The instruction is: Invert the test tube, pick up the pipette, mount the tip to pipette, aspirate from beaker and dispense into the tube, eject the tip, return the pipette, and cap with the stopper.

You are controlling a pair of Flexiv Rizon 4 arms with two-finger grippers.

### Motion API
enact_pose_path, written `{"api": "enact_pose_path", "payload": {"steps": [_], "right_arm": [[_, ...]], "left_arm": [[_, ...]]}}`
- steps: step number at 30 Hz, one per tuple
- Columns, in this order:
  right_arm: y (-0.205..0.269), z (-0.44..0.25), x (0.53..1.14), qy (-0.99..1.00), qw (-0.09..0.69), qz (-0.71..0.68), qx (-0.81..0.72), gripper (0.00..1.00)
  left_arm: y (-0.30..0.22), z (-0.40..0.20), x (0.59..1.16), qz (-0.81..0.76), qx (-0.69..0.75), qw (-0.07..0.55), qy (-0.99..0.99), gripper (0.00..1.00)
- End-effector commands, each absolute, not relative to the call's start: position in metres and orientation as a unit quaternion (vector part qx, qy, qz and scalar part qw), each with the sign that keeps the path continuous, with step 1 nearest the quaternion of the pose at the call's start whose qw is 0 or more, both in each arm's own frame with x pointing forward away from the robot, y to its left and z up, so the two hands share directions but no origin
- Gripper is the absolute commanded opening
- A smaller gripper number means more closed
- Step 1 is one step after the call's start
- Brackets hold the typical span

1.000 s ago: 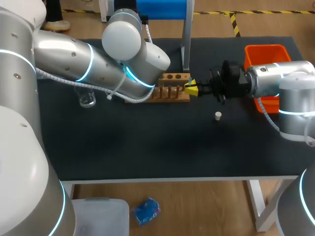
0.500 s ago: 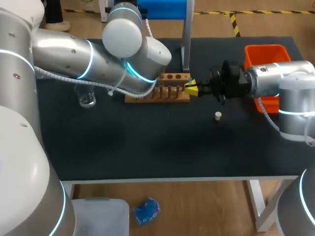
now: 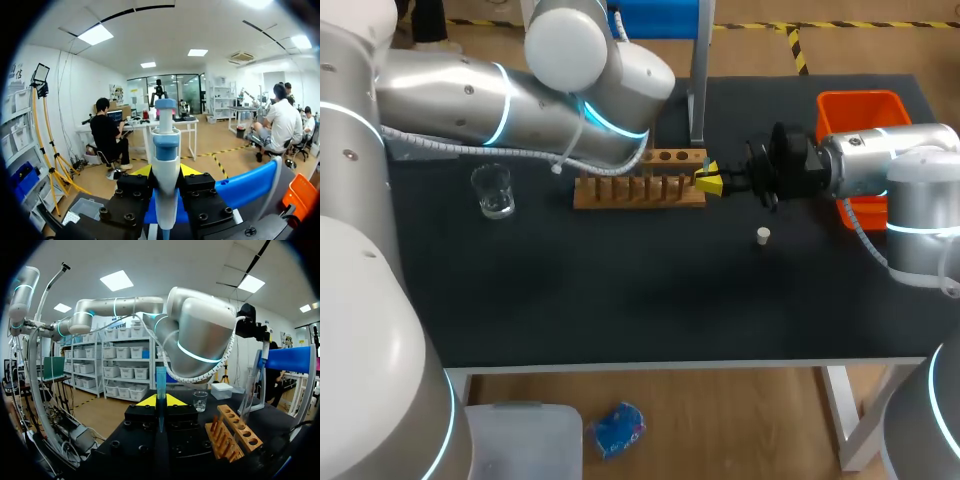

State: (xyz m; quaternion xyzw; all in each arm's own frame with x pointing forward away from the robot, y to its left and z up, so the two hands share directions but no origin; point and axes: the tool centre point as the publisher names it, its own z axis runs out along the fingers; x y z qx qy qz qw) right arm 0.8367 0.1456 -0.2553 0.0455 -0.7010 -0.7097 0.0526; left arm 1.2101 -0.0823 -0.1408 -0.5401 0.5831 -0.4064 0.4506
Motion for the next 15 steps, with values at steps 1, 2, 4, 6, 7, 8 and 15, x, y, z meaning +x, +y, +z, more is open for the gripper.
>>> {"api": "enact_pose_path", "payload": {"steps": [1, 2, 4, 6, 7, 8, 15], "right_arm": [[0.145, -0.255, 0.836, -0.701, 0.051, -0.710, 0.045, 0.00], [0.145, -0.255, 0.836, -0.701, 0.051, -0.710, 0.045, 0.00], [0.145, -0.255, 0.836, -0.701, 0.051, -0.710, 0.045, 0.00], [0.145, -0.255, 0.836, -0.701, 0.051, -0.710, 0.045, 0.00], [0.145, -0.255, 0.836, -0.701, 0.051, -0.710, 0.045, 0.00], [0.145, -0.255, 0.836, -0.701, 0.051, -0.710, 0.045, 0.00], [0.145, -0.255, 0.836, -0.701, 0.051, -0.710, 0.045, 0.00]], "left_arm": [[-0.072, -0.133, 1.201, -0.408, -0.514, 0.423, 0.625, 0.00], [-0.070, -0.132, 1.199, -0.403, -0.509, 0.425, 0.631, 0.00], [-0.067, -0.130, 1.197, -0.421, -0.474, 0.405, 0.659, 0.00], [-0.062, -0.127, 1.194, -0.430, -0.451, 0.397, 0.674, 0.00], [-0.060, -0.125, 1.192, -0.449, -0.434, 0.375, 0.685, 0.00], [-0.057, -0.123, 1.190, -0.452, -0.425, 0.374, 0.689, 0.00], [-0.029, -0.109, 1.187, -0.457, -0.369, 0.328, 0.740, 0.00]]}}
